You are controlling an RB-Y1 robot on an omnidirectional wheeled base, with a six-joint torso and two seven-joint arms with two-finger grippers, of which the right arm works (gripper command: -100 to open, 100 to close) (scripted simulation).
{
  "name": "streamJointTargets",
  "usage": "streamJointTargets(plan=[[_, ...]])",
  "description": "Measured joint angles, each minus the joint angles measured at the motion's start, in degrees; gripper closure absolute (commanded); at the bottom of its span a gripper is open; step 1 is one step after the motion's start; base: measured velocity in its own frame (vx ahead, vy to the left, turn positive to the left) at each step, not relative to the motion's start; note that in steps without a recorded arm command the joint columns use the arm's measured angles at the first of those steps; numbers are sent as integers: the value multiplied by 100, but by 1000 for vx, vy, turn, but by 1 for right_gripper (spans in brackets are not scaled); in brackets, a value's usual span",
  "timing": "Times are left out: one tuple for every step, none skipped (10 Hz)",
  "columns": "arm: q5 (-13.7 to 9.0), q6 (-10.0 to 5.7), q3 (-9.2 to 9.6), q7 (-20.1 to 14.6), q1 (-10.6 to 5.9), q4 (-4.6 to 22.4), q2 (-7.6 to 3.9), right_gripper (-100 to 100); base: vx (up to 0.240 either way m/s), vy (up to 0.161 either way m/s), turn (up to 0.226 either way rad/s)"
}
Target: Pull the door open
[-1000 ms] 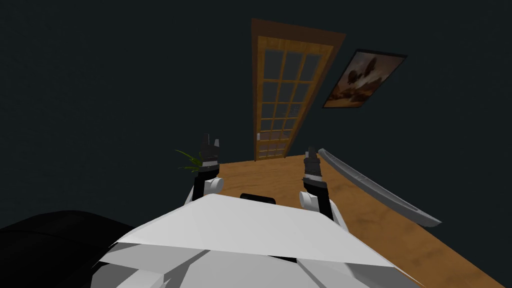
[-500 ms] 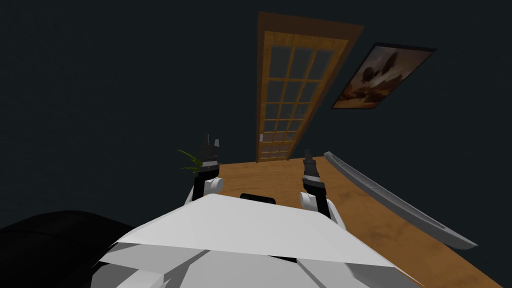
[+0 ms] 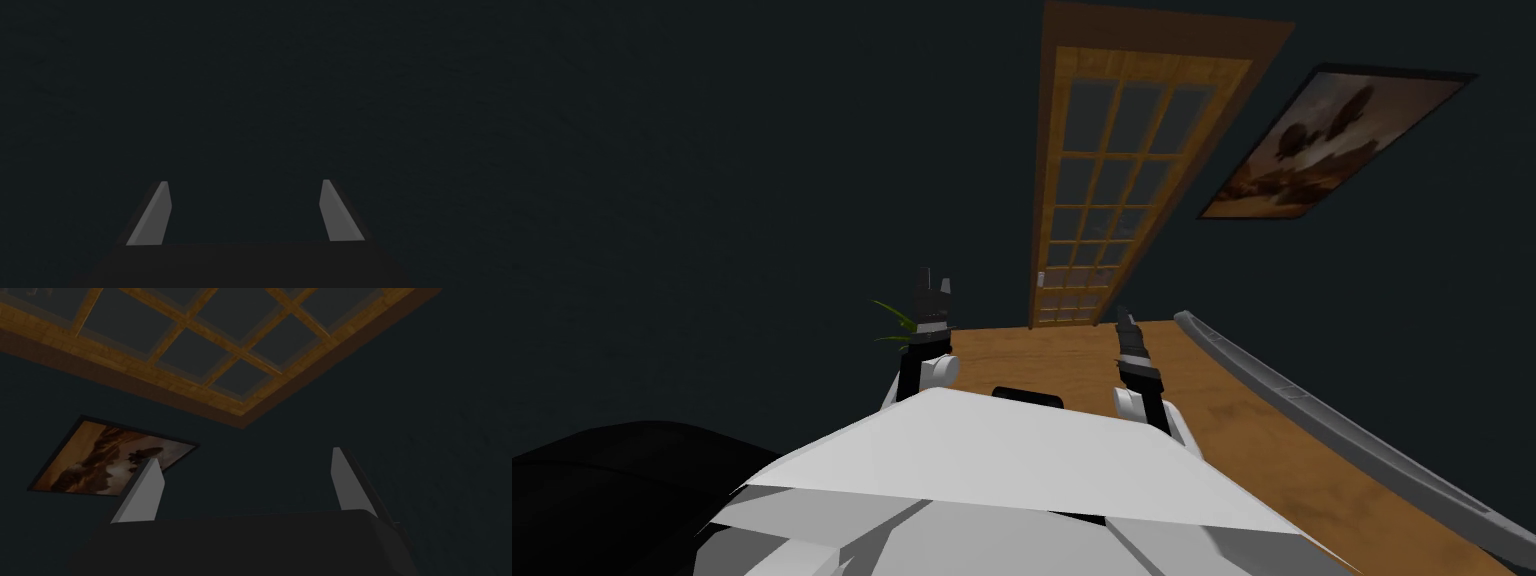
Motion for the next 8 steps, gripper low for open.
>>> streamJointTargets(plan=[[55, -30, -37, 129, -42, 127, 3, -100, 109, 28, 80], [104, -59, -88, 251, -114, 289, -7, -100, 109, 23, 91], [148, -126, -141, 370, -148, 460, -15, -100, 110, 33, 100], [203, -180, -181, 497, -180, 601, -8, -100, 96, 42, 87], [248, -241, -235, 616, -210, 758, -19, -100, 102, 37, 86], [300, -270, -279, 735, -248, 880, -22, -100, 112, 47, 86], [343, -325, -335, 848, -276, 1036, -38, -100, 112, 49, 89], [400, -355, -369, 969, -283, 1127, -23, -100, 102, 28, 88]])
